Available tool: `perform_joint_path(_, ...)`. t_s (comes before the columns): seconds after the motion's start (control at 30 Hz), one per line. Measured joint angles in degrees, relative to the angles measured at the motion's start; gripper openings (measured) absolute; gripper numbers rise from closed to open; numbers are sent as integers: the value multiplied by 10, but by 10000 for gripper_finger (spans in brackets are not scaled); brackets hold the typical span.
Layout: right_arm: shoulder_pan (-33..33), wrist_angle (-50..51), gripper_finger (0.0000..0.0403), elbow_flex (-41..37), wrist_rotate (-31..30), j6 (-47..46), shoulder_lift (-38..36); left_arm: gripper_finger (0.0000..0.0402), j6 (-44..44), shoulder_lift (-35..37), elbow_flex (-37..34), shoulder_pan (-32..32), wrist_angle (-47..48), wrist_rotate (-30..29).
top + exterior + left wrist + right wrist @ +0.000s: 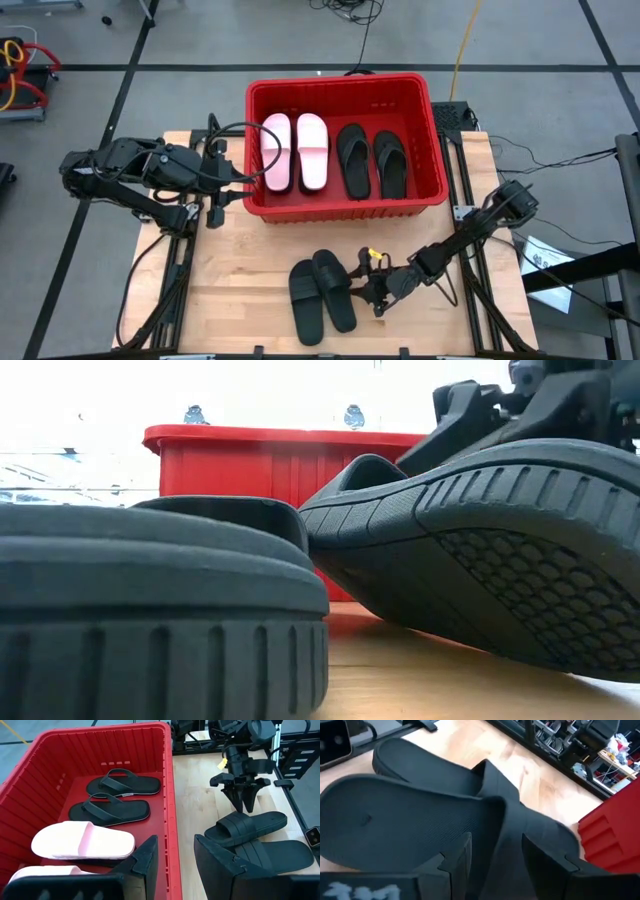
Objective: Pick and place slides into bin
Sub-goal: Put the black slide into the red container
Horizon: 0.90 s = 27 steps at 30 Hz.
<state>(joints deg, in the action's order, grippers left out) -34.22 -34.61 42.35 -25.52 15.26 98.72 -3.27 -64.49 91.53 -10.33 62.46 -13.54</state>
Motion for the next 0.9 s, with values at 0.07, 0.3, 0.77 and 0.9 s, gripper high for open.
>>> perform_joint_path(0.07,0,-9,164,0,0,3,11,124,0,0,0,0,0,0)
perform_joint_path(0.3,0,-51,164,0,-55,35,47,124,1,0,0,0,0,0)
perform_joint_path(0.77,12,-59,129,0,-150,-27,54,124,0,0,0,0,2,0)
perform_joint_path(0.9,23,-60,52,0,-149,-66,54,124,0,0,0,0,2,0)
